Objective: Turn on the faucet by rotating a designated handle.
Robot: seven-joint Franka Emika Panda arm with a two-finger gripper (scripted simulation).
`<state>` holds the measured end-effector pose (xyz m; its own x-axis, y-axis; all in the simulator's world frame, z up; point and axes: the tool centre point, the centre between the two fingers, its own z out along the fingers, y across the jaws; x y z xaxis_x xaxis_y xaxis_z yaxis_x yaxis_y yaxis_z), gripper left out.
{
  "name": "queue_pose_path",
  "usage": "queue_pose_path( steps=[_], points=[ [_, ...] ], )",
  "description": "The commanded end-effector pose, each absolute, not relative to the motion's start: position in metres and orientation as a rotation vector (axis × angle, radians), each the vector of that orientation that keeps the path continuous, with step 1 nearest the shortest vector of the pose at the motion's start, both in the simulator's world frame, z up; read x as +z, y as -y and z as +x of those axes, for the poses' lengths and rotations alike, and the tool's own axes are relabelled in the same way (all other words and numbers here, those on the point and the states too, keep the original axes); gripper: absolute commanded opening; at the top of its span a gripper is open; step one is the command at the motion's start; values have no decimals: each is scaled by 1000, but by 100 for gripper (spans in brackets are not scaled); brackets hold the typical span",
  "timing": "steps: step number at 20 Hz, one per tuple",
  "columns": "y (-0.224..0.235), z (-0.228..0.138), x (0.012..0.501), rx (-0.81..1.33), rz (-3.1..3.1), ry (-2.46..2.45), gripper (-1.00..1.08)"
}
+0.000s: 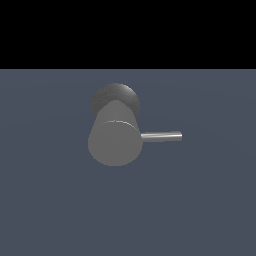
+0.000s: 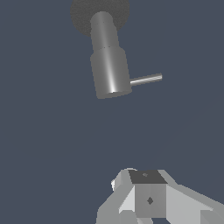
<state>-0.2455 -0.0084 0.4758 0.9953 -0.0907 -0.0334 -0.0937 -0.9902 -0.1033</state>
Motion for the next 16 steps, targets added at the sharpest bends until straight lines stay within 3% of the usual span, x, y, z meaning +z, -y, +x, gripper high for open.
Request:
queue_pose_path(
  steps=[1, 16],
  points=[
    [3, -242, 467, 82, -2992, -155, -100],
    [-35, -211, 402, 324, -2612, -321, -100]
  ],
)
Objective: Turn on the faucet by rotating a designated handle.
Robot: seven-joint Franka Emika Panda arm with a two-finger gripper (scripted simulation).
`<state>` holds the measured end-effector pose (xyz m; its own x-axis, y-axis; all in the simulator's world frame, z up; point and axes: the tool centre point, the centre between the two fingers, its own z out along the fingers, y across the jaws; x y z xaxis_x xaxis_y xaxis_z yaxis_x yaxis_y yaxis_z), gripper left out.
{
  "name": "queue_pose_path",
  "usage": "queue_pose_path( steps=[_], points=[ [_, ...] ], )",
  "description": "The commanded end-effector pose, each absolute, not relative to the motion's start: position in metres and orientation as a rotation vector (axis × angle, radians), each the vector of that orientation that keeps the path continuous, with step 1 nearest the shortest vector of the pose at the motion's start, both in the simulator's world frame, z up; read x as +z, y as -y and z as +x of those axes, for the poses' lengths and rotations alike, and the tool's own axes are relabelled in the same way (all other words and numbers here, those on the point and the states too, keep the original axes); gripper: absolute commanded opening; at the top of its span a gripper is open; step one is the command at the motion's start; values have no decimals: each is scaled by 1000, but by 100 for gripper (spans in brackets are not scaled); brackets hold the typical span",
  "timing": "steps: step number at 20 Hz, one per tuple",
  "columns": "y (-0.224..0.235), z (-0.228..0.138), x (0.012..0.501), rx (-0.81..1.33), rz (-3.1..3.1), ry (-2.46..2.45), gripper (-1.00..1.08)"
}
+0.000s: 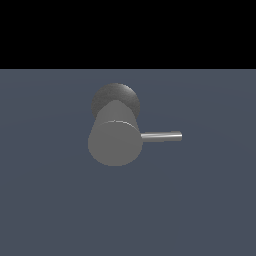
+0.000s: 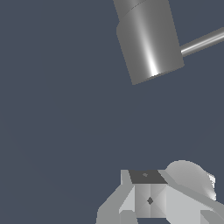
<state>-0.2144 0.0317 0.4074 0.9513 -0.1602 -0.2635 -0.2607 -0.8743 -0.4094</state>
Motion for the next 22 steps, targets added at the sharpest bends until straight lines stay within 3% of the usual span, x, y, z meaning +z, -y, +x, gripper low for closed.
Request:
queue_pose_path(
  steps=[1, 13, 22],
  points=[
    [-36, -209, 399, 334, -2589, -332, -100],
    [-47, -196, 377, 395, -2421, -416, -100],
    [-43, -189, 392, 306, -2381, -409, -100]
  ],
)
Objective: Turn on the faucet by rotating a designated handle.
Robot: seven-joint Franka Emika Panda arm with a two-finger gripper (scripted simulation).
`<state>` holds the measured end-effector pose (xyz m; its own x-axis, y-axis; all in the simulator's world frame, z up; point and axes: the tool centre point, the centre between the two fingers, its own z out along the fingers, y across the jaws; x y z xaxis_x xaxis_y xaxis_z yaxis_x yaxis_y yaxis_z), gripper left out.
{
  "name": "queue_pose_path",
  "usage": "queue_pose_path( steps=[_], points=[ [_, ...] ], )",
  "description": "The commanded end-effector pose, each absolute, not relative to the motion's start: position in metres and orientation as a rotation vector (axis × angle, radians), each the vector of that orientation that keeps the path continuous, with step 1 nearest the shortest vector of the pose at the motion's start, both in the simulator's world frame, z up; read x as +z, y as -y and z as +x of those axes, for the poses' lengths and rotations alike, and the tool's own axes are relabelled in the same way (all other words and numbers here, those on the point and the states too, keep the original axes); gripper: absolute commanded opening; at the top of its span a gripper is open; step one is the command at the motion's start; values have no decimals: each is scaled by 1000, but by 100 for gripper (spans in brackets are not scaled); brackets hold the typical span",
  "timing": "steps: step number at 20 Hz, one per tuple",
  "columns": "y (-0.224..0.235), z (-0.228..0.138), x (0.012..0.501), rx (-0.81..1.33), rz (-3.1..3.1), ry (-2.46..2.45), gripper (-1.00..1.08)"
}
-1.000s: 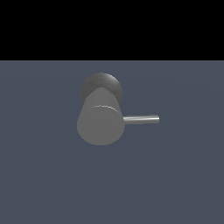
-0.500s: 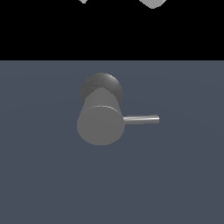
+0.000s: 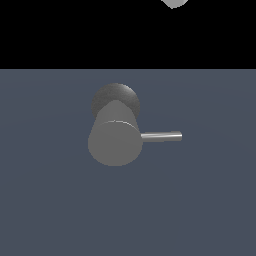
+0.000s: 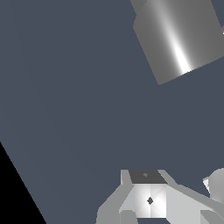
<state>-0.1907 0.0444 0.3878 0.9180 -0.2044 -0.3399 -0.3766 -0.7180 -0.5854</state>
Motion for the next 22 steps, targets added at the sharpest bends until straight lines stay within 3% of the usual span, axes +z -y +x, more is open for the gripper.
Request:
queue_pose_path(
  steps=[1, 12, 22],
  points=[
    [-43, -188, 395, 289, -2372, -408, -100],
    [-22, -171, 453, -16, -2208, -376, -100],
    [24, -163, 530, -359, -1923, -351, -100]
  ],
)
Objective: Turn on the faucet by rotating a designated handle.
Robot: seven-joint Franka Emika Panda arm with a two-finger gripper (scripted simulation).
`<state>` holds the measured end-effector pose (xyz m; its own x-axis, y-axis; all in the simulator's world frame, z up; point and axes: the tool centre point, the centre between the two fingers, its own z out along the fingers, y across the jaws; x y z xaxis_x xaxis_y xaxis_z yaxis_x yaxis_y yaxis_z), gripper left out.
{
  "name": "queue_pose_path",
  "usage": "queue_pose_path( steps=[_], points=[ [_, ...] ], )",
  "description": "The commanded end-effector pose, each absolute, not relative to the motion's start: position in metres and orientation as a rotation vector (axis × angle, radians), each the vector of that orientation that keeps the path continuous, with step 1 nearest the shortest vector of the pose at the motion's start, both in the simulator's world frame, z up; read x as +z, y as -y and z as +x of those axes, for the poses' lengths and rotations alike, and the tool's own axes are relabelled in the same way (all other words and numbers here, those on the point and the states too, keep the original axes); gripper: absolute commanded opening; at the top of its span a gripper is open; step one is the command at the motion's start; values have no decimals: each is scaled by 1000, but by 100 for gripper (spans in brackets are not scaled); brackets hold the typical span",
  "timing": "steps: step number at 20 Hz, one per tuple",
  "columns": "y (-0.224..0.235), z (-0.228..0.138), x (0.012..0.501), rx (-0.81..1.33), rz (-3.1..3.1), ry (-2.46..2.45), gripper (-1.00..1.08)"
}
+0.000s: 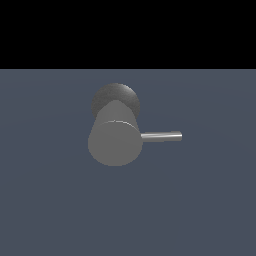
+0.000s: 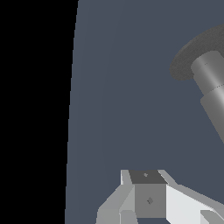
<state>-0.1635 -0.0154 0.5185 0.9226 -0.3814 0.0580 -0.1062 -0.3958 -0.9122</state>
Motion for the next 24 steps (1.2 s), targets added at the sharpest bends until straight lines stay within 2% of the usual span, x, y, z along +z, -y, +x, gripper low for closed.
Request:
queue_pose_path(
  steps=[1, 13, 24],
  points=[
    [30, -163, 536, -388, -1891, -350, -100],
    [119, -170, 593, -660, -1474, -391, -100],
    [214, -172, 584, -767, -1076, -514, -100]
  ],
)
